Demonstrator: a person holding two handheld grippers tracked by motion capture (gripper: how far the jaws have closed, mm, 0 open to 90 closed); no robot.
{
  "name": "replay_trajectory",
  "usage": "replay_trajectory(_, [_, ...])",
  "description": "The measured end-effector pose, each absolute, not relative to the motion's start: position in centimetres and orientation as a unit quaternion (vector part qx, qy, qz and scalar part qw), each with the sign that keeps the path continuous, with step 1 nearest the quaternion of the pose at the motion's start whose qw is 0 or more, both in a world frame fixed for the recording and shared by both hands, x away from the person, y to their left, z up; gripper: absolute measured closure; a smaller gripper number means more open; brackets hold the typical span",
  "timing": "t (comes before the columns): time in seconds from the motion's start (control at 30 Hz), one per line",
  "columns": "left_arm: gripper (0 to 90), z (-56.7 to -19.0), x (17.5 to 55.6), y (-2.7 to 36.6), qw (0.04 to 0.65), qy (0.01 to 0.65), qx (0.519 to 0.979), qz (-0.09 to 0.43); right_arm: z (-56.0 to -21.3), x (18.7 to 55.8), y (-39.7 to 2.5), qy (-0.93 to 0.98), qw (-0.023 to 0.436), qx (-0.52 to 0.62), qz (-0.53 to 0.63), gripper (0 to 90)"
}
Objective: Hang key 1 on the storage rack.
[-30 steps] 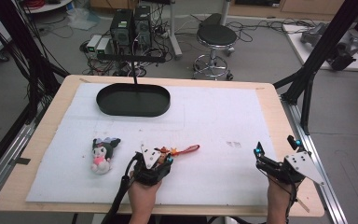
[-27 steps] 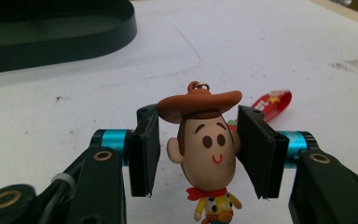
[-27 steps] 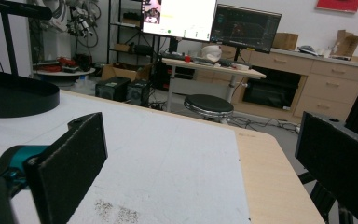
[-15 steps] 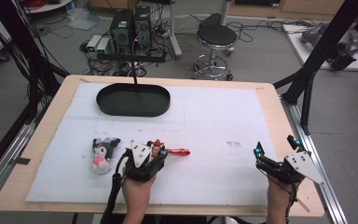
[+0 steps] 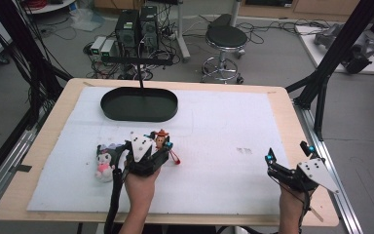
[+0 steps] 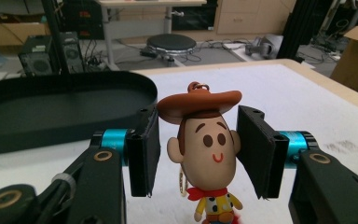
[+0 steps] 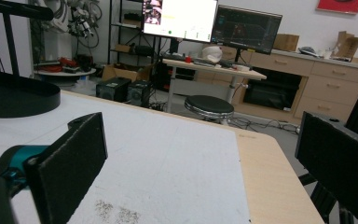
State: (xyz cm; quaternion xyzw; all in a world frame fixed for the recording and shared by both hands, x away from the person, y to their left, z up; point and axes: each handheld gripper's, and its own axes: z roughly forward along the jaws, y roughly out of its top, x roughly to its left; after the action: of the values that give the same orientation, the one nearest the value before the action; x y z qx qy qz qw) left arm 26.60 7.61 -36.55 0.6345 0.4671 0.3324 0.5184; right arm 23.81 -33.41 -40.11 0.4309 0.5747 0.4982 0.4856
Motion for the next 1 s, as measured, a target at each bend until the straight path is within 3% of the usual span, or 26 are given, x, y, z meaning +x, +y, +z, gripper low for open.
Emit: replay_trajectory(1.0, [50.7, -31.9, 31.9, 8.1, 0.558, 0.446, 0.593, 0.372, -40.1, 23.9, -33.5, 0.575, 0.489, 0.427, 0.497, 1.3])
